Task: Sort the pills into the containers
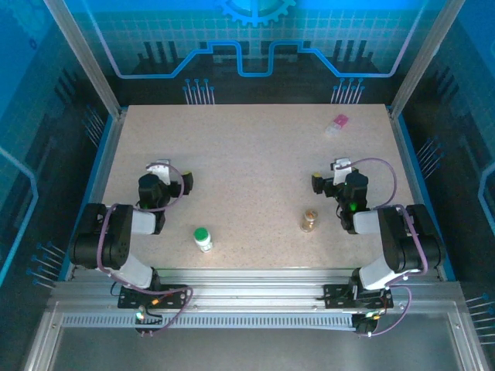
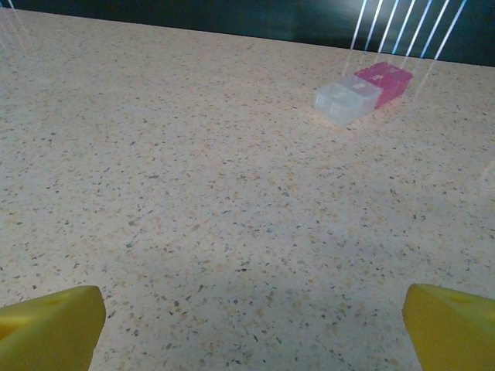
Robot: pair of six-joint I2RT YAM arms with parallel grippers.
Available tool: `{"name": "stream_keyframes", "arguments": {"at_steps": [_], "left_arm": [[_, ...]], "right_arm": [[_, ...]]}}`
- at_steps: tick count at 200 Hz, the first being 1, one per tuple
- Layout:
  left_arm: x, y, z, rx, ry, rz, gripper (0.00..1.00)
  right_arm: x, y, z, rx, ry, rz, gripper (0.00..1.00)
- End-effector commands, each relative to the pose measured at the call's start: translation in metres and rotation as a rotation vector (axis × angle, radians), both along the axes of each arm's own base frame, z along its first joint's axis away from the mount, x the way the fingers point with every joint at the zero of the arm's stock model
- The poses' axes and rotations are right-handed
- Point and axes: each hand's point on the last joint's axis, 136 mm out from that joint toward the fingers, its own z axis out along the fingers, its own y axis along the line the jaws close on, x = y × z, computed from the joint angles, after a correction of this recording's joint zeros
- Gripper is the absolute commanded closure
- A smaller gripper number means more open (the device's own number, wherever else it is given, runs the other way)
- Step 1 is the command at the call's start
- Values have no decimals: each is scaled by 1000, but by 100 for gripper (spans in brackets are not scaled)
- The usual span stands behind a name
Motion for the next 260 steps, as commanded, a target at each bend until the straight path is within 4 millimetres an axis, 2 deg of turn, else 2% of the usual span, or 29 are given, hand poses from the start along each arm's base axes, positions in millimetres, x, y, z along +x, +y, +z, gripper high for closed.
{"name": "stream_keyframes", "arguments": {"at_steps": [1,59,81,91,115,139,154,166,193,216,237,242,245,260], "left_arm": [[2,-3,11,-34,-37,-26,1],[6,-7,12,28,-25,-4,1],[1,6,30,57,-28,106,1],[-7,19,35,61,-12,205,1],[-29,48,54,-11,11,418,1],[-40,58,76,-89,-76,500,1],[-48,64,81,-200,-107,574,1],[-49,58,85,-269,-105,547,1],[-44,28,97,-426,-52,410,1],[-48,7,116,-525,19,337,1],[-60,1,129,-552,99,339,1],[-62,-2,132,-556,122,330,1],[-63,-4,134,-557,136,322,1],[-68,-19,147,-568,188,242,1]], "right_arm": [[4,-9,9,33,-32,-27,0],[5,-2,8,-7,-23,-18,0],[4,-1,9,-28,-36,-29,0],[0,1,10,-56,-54,-46,0],[-14,-8,37,-99,-165,-151,0],[-12,-2,63,-155,-103,-172,0],[-10,-7,76,-53,-51,-238,0],[-11,2,78,11,9,-198,0],[-18,14,83,96,128,-174,0],[-24,28,94,144,210,-119,0],[-25,27,102,129,264,-136,0],[-25,25,98,114,280,-143,0],[-20,25,108,114,263,-147,0],[-9,18,109,82,273,-183,0]]}}
